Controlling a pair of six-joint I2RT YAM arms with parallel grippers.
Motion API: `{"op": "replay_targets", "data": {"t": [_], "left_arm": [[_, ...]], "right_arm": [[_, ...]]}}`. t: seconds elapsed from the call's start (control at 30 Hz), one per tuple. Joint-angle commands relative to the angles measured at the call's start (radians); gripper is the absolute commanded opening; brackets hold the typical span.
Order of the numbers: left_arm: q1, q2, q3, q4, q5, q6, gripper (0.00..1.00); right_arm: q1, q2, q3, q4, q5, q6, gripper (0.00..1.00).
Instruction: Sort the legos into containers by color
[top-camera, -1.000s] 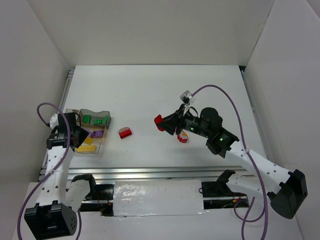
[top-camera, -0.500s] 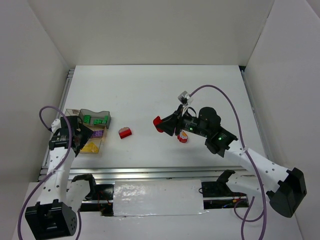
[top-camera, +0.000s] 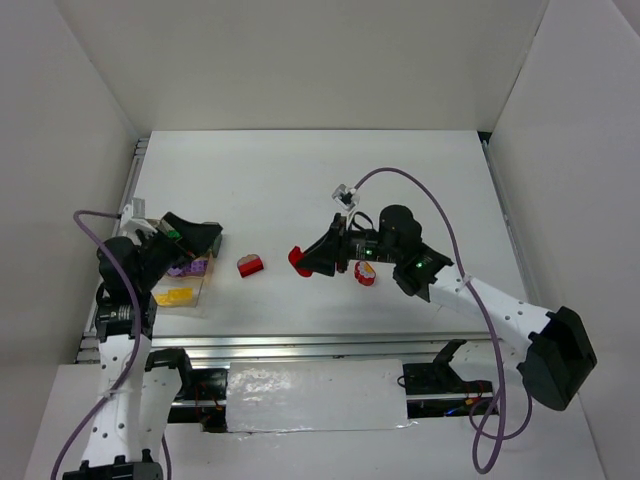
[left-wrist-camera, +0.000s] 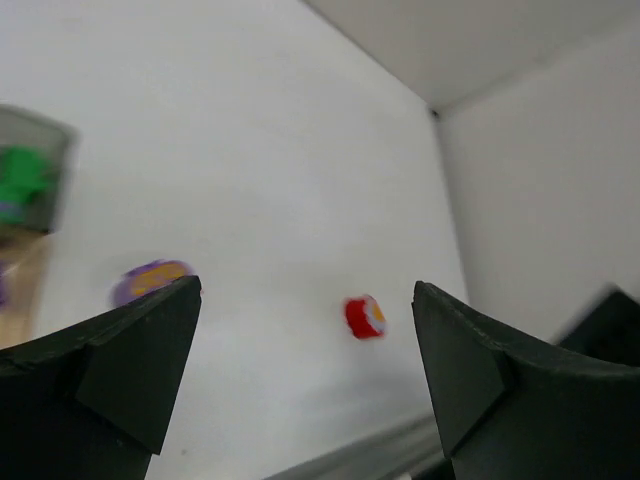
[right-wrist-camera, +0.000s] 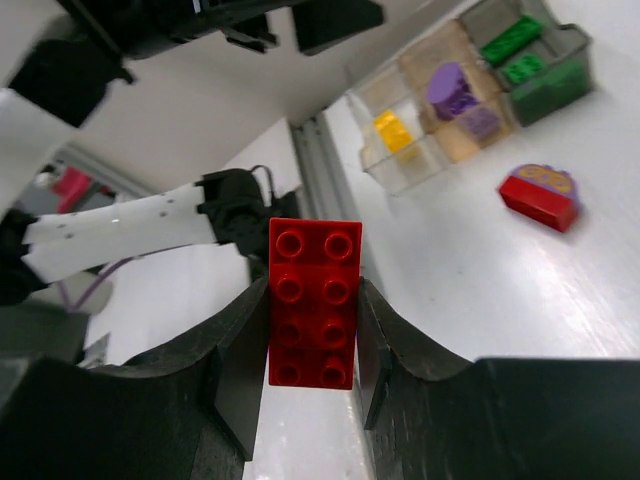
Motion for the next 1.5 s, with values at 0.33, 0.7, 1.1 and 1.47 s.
{"op": "replay_targets", "data": {"t": [0.33,0.7,1.1,1.47], "left_arm": [[-0.296,0.021,-0.031,0.603,0.541,-0.091,0.98],[-0.334,0.015,-0.071,0.769,0.568,-0.177,0.89],[-0.339,0.009,-0.059,0.774,0.590,-0.171,0.34],[-0.340,0.049,0.189,0.070,0.146,0.192,0.00]], "right_arm": [[0.057,0.121,0.109,0.397,-0.202,0.289,0.00],[0.116,0.201,0.193,0.366,-0.160,0.289,0.00],[0.140,0.250,0.222,0.386,-0.178,0.297,0.00],[0.052,0.206,0.126,0.329,-0.090,0.284,0.99]]}}
